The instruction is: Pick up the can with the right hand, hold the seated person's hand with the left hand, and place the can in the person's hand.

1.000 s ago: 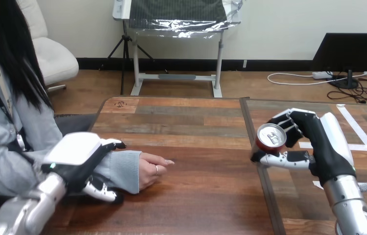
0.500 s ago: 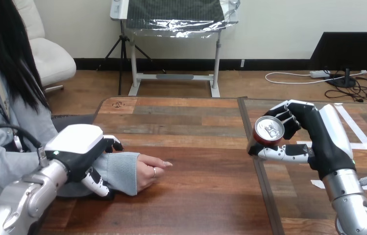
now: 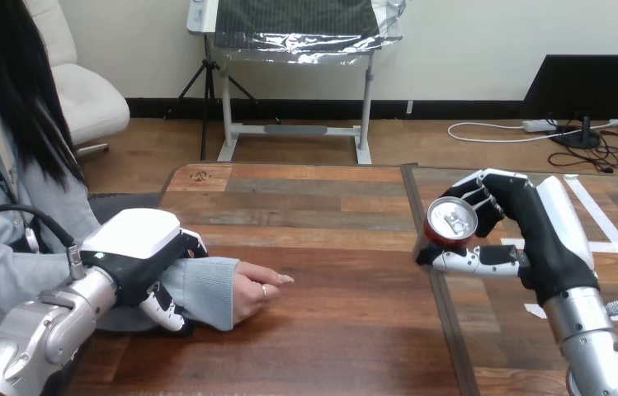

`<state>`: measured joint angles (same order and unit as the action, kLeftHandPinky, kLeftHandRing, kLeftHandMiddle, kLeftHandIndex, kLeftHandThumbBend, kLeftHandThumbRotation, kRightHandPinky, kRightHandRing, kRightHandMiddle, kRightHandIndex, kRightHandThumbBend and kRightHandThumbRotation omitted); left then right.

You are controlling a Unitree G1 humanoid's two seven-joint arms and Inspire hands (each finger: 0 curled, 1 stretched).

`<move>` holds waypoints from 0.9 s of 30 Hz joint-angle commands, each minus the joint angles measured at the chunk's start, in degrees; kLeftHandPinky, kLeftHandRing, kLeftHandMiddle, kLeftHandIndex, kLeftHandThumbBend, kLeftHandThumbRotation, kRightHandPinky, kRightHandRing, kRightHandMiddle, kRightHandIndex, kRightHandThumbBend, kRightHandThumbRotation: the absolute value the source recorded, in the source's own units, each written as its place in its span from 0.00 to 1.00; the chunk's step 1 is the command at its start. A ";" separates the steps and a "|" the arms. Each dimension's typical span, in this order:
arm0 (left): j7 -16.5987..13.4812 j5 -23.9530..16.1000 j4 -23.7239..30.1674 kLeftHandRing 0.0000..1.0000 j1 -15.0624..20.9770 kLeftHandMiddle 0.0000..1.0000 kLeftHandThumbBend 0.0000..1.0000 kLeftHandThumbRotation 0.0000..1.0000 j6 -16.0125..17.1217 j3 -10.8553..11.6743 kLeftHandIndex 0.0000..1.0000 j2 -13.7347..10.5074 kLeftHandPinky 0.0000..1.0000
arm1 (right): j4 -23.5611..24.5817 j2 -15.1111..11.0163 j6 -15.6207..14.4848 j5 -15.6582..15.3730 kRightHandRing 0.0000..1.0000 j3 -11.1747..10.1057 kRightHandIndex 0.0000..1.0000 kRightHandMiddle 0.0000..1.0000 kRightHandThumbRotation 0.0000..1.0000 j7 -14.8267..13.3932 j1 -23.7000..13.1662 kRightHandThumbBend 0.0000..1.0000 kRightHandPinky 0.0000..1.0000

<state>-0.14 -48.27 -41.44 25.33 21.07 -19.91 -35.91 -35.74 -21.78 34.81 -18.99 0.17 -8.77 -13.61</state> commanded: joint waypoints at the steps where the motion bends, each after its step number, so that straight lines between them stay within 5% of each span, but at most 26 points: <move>1: -1.03 -0.45 -3.31 0.53 2.85 0.56 0.97 0.09 0.53 -1.98 0.59 -0.58 0.52 | 3.16 -0.25 1.10 2.02 0.41 -0.97 0.50 0.48 0.00 0.32 -2.35 0.83 0.37; 27: -4.80 2.25 -9.11 0.35 4.90 0.41 0.92 0.00 5.76 -3.00 0.45 0.27 0.31 | 5.61 0.59 -0.93 1.76 0.42 -0.17 0.50 0.49 0.00 1.50 -2.67 0.82 0.37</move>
<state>-4.17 -46.11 -49.07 27.65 26.35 -21.68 -35.88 -34.10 -21.67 33.82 -17.97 0.19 -7.09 -12.80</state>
